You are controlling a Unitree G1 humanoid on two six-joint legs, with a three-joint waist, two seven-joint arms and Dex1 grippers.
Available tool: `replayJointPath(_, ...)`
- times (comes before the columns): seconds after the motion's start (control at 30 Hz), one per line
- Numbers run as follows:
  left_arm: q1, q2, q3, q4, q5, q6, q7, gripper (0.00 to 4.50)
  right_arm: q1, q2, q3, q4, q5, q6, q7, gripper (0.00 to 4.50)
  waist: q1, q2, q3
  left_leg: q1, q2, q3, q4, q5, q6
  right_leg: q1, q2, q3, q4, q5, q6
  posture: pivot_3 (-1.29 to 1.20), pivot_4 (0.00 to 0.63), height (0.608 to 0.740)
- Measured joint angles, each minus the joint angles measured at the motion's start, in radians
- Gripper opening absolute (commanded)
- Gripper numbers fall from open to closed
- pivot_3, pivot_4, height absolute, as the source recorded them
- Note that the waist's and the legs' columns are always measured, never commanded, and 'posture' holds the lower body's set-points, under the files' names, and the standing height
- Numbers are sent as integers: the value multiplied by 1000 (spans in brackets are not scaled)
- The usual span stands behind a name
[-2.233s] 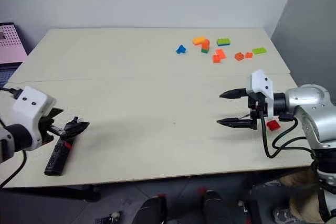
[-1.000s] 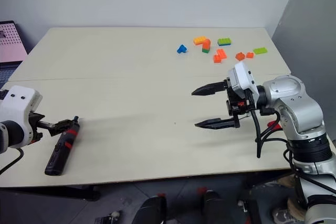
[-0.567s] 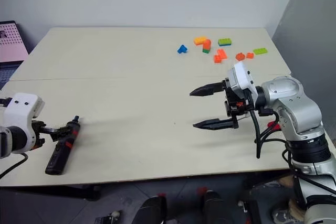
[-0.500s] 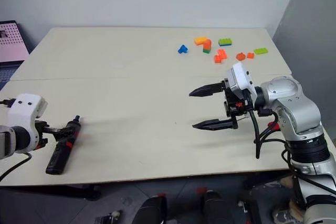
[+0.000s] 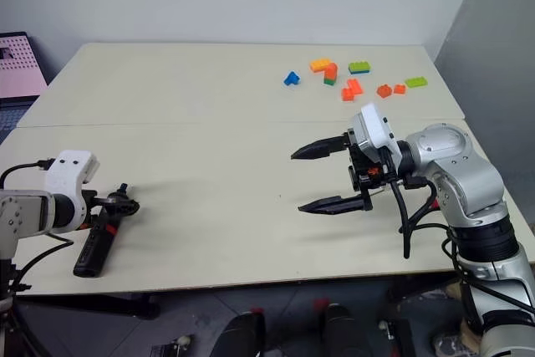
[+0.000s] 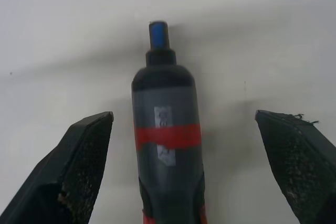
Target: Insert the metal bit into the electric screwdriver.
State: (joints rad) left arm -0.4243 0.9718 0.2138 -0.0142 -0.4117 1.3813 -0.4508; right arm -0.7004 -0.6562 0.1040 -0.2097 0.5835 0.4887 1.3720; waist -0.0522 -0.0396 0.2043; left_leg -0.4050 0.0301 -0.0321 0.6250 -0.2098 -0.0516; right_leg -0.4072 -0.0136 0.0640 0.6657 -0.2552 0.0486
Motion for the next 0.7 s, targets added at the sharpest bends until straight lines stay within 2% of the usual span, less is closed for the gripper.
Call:
replayJointPath(0.27,-73,-12,-52,135,23,-38,-14,4500,1,-2,0,-13,1,6,-1,4332,1,0,0,-1,0,-1,0,0,0,-1,0,0,0,0,0,0,150,740)
replayJointPath(0.37,-84,-15,-53,161,25,-38,-17,4104,1,-2,0,-14,7,10,-2,4345,1,0,0,-1,0,-1,0,0,0,-1,0,-1,0,0,0,0,150,740)
replayJointPath(0.43,-86,-19,-53,177,27,-39,-18,3502,1,-2,0,-14,9,11,-1,4345,1,0,0,-1,0,-1,1,0,0,-1,0,-1,1,0,0,0,150,740)
replayJointPath(0.47,-86,-20,-53,180,27,-39,-18,3395,1,-2,0,-14,9,11,-1,4345,1,0,0,-1,0,-1,1,0,0,-1,0,-1,1,0,0,0,150,740)
replayJointPath(0.63,-97,-40,-53,195,41,-48,-14,2186,-2,-2,0,-12,9,11,-3,4345,2,0,0,-1,0,-2,1,0,0,-1,0,-1,1,0,0,0,150,740)
replayJointPath(0.7,-99,-44,-52,201,44,-56,-13,1835,-7,-2,0,-10,9,11,-5,4345,2,0,0,-1,0,-2,1,0,0,-1,0,-1,1,0,0,0,150,740)
